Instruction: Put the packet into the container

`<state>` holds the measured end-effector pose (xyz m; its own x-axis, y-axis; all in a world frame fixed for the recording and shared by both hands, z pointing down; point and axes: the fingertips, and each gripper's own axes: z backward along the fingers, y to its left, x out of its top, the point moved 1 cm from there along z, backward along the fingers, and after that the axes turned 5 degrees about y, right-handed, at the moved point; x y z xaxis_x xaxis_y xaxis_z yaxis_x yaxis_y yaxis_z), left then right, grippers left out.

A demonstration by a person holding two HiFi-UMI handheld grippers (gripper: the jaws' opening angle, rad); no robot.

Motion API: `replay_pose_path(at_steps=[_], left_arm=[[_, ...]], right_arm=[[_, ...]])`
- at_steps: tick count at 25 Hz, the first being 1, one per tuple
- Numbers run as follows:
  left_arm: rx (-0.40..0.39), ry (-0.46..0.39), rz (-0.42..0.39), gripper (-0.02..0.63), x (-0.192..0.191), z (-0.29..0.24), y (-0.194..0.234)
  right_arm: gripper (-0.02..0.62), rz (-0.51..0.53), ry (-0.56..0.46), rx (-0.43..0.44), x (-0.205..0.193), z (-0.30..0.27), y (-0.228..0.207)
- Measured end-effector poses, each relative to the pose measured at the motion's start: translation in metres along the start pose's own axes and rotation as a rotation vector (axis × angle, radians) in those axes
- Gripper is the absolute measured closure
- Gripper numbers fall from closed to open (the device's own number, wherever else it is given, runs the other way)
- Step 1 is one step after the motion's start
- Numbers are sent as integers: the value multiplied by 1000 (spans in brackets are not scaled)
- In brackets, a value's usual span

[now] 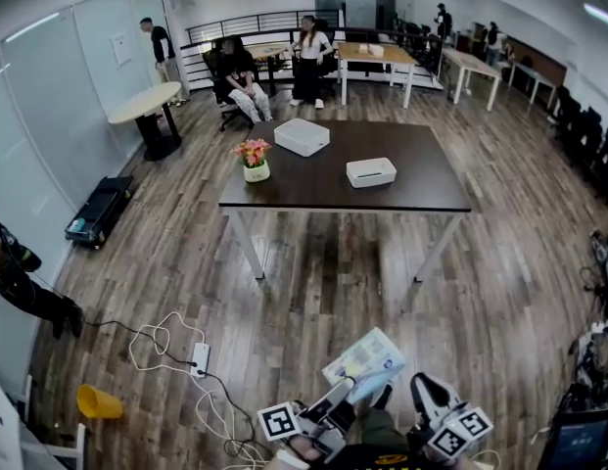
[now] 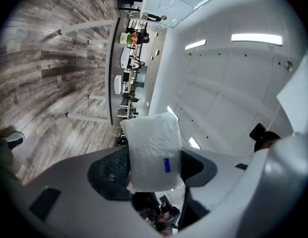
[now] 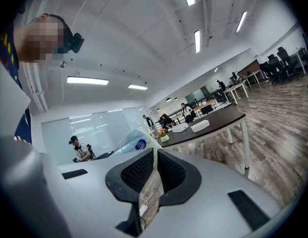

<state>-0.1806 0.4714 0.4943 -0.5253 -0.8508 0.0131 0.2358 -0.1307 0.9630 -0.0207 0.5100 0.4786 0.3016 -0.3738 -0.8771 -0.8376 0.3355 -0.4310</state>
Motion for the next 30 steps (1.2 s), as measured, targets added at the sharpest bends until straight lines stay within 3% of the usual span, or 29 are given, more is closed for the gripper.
replay_pose_path(at_steps=[6, 11, 15, 21, 26, 30], left_arm=[[65, -16, -83, 342, 37, -35, -1], [150, 14, -177, 342, 56, -79, 9], [217, 57, -256, 342, 56, -114, 19], [279, 104, -238, 342, 57, -173, 35], [313, 153, -221, 342, 56, -200, 47], [319, 176, -221, 342, 54, -213, 56]], right_arm=[[575, -62, -19, 61, 33, -42, -16], [493, -43, -5, 121, 61, -70, -45], [474, -51, -23, 134, 91, -80, -81], [474, -63, -20, 164, 135, -101, -136], [419, -117, 28, 226, 147, -119, -152], [416, -153, 97, 232, 140, -131, -165]])
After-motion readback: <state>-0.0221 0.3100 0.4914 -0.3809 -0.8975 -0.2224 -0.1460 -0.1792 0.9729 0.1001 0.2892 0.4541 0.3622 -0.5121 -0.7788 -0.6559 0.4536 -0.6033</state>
